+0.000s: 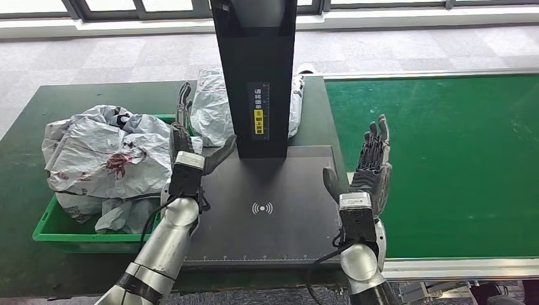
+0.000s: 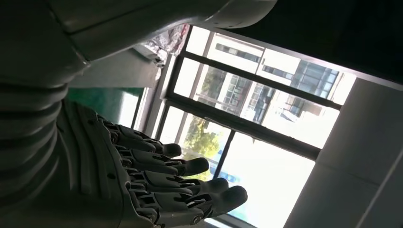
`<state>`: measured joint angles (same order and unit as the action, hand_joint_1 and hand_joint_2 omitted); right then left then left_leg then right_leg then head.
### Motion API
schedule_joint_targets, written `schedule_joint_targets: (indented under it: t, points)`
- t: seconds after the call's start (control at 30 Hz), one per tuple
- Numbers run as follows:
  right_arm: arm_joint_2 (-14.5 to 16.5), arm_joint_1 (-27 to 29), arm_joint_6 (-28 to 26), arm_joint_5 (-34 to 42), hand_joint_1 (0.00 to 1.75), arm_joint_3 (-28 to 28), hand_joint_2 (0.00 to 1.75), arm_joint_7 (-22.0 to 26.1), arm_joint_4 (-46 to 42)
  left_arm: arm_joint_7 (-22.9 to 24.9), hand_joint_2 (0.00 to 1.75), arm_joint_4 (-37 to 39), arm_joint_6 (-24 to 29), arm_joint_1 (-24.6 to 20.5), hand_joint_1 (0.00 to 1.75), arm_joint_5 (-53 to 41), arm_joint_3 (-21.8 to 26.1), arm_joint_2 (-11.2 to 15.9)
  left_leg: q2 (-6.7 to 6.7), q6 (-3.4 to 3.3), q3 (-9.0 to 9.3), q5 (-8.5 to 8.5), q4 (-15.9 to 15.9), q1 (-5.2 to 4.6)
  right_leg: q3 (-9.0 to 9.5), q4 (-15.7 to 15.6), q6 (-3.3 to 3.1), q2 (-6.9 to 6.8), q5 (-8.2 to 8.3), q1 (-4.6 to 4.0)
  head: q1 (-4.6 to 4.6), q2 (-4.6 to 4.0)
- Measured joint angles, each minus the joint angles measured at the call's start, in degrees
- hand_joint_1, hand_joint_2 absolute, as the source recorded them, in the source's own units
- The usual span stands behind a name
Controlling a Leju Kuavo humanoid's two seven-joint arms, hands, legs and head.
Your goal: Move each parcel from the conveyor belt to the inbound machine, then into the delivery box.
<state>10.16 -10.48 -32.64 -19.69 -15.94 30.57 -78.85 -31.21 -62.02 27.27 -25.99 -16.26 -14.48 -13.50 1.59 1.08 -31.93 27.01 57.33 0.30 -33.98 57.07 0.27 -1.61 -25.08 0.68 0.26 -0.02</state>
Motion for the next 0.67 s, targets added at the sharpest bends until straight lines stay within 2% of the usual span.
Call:
schedule_joint_targets:
  t: [0.1, 0.17, 0.33, 0.67]
  points:
    - [0.54, -1.70, -5.81, 0.84, 0.00, -1.16, 1.75, 5.65, 6.05, -3.71, 1.75, 5.34, 3.48, -0.25, 0.00, 2.75, -1.82, -1.55, 0.02, 0.00, 0.00, 0.00, 0.00, 0.00, -0.01, 0.00, 0.00, 0.01, 0.00, -0.01, -0.01, 0.01]
    - [0.90, -2.49, -6.81, 1.08, 0.00, -1.65, 1.75, 7.26, 9.23, -4.70, 1.75, 8.02, 4.28, -0.40, 0.00, 3.71, -2.63, -2.13, 0.01, 0.00, 0.00, 0.00, 0.00, 0.01, -0.01, 0.00, 0.00, 0.00, 0.00, -0.02, -0.01, 0.00]
    - [1.24, -3.49, -7.19, 1.22, 0.00, -2.03, 1.75, 7.52, 13.37, -4.83, 1.75, 11.63, 4.40, -0.94, 0.00, 4.29, -3.46, -2.62, 0.00, 0.00, -0.01, 0.00, -0.01, 0.01, -0.02, 0.01, 0.00, 0.00, 0.00, -0.03, -0.01, 0.02]
    - [1.48, -3.88, -7.23, 1.35, 0.00, -2.07, 1.75, 7.52, 15.64, -4.83, 1.75, 13.79, 4.40, -1.27, 0.00, 4.30, -3.64, -2.89, 0.00, 0.00, -0.02, 0.00, 0.00, 0.01, -0.01, 0.01, 0.00, 0.00, 0.00, -0.02, -0.01, -0.01]
